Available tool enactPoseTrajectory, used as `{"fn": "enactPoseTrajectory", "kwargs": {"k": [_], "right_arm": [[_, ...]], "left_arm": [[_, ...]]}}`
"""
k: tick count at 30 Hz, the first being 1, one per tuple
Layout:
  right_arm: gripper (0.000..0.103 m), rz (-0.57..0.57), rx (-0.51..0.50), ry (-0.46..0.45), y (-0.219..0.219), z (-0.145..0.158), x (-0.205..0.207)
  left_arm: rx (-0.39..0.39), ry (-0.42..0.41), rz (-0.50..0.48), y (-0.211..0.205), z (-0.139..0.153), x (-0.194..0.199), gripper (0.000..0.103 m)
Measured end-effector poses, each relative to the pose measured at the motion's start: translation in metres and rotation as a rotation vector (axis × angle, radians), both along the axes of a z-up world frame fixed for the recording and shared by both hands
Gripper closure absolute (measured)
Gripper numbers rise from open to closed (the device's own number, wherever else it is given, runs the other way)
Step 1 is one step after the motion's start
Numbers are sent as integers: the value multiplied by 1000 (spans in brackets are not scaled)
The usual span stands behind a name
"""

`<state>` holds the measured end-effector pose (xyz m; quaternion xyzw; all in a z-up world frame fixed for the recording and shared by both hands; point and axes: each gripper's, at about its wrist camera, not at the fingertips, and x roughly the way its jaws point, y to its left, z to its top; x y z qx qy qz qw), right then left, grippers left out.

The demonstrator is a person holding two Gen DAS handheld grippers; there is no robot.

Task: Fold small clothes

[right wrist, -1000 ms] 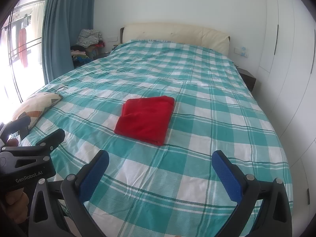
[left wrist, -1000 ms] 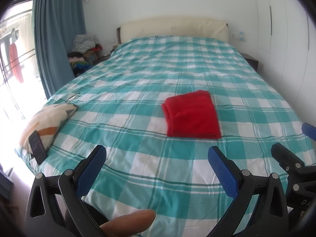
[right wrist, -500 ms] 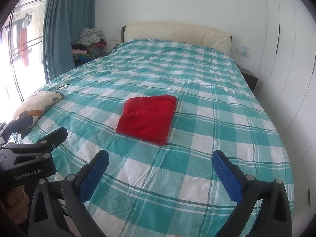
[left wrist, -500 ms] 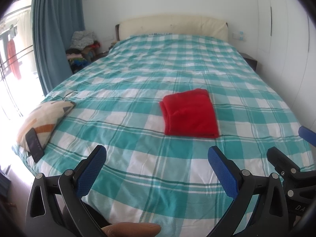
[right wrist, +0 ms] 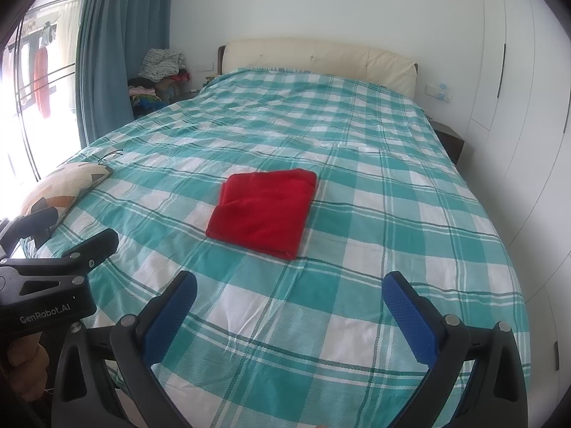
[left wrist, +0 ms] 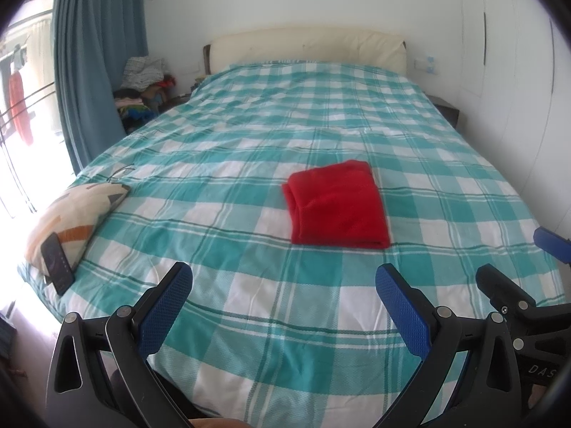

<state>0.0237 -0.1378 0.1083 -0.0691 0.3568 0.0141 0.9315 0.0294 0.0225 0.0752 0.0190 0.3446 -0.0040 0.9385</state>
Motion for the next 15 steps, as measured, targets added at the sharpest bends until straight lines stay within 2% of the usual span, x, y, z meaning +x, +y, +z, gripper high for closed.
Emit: {"fn": "enactPoseTrajectory", "kwargs": {"k": [15], "right_arm": [[1, -2, 0, -2, -7, -4, 0]], "left_arm": [[19, -16, -2, 0, 2, -4, 0]]}}
